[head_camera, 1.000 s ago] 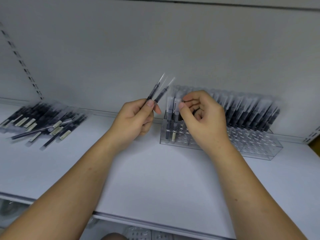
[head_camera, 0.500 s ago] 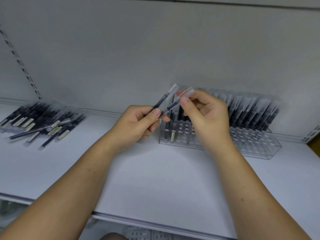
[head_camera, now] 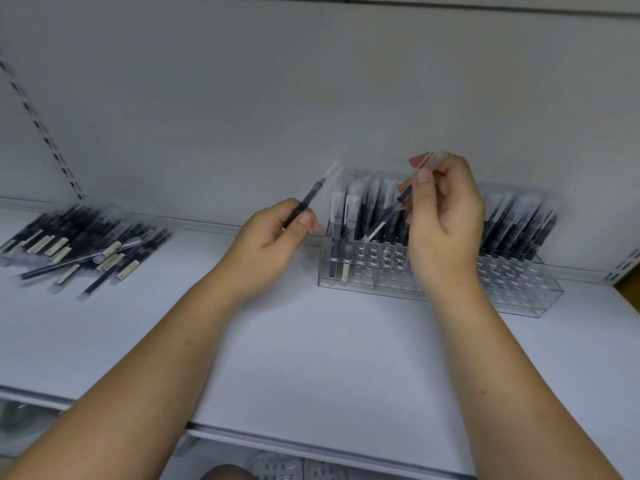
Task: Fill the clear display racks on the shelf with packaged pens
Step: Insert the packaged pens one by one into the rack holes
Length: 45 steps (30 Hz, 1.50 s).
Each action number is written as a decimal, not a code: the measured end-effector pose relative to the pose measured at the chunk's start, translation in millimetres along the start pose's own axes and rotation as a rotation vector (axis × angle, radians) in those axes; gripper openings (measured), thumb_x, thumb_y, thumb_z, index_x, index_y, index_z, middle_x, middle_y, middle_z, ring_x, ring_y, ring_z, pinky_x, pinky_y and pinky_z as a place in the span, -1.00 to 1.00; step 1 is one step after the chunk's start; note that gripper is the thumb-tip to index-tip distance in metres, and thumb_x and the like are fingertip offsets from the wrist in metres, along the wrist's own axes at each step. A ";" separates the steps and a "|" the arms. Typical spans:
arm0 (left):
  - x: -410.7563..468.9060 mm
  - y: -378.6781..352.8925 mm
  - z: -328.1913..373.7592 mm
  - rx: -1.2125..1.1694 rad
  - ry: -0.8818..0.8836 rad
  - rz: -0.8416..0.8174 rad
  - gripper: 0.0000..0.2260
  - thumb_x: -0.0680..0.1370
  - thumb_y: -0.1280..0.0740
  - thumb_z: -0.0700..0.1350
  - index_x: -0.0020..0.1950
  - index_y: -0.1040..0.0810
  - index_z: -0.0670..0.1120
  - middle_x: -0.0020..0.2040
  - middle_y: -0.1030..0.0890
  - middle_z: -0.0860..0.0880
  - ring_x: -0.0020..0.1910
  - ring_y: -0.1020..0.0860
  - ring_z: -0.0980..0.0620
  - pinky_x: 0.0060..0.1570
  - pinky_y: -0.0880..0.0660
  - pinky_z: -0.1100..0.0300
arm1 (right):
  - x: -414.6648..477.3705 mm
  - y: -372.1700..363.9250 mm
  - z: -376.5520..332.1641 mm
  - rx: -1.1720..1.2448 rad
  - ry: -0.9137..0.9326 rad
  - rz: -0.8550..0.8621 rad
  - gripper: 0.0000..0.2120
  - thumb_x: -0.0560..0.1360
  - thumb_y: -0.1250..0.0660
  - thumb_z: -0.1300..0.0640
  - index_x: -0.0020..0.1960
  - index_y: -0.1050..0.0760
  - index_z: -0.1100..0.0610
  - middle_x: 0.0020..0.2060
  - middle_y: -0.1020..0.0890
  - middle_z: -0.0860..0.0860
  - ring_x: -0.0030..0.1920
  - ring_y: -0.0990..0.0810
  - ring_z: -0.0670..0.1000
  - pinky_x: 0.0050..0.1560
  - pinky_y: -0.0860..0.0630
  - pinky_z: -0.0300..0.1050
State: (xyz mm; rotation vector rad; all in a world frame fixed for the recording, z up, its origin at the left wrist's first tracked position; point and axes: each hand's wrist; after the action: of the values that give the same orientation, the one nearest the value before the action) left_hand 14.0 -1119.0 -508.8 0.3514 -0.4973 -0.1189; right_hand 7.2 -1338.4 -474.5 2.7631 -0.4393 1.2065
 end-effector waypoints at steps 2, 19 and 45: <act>-0.4 0.4 -2.4 0.109 -0.009 -0.012 -0.76 0.68 -0.18 -0.02 0.01 -0.58 -0.09 -0.28 -0.54 0.26 -0.23 -0.46 0.22 -0.15 -0.35 0.29 | -1.2 0.0 4.1 -0.093 0.010 -0.035 -0.93 0.69 -0.21 0.20 0.10 -0.46 0.09 -0.01 -0.63 -0.24 -0.13 -0.64 0.00 -0.08 -0.58 -0.08; -0.4 1.4 -2.4 0.182 -0.035 0.037 -0.78 0.70 -0.17 -0.04 0.03 -0.58 -0.07 -0.26 -0.55 0.29 -0.21 -0.48 0.23 -0.14 -0.37 0.34 | -7.4 -8.0 21.8 -0.342 -0.074 -0.259 -0.92 0.62 -0.38 0.10 0.07 -0.57 0.10 -0.23 -0.62 -0.04 -0.20 -0.60 -0.03 -0.10 -0.62 0.03; -8.5 -8.0 10.5 0.370 -0.257 0.004 -0.78 0.68 -0.22 0.06 -0.06 -0.53 -0.02 -0.27 -0.51 0.07 -0.27 -0.48 -0.04 -0.23 -0.50 -0.05 | -14.3 -9.8 -16.5 0.152 -0.199 -0.341 -0.92 0.60 -0.40 0.30 0.05 -0.63 0.17 -0.29 -0.64 -0.03 -0.44 -0.51 -0.16 -0.44 -0.44 -0.18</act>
State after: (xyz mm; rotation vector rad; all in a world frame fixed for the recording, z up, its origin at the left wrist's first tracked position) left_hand 1.2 -1128.0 -506.8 0.7025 -0.7772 -0.0681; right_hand -10.7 -1322.6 -473.4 2.9360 0.1157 0.9257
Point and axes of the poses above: each hand's wrist, its own x-axis towards the middle knuckle, its own y-axis out of the back of the hand, z = x × y
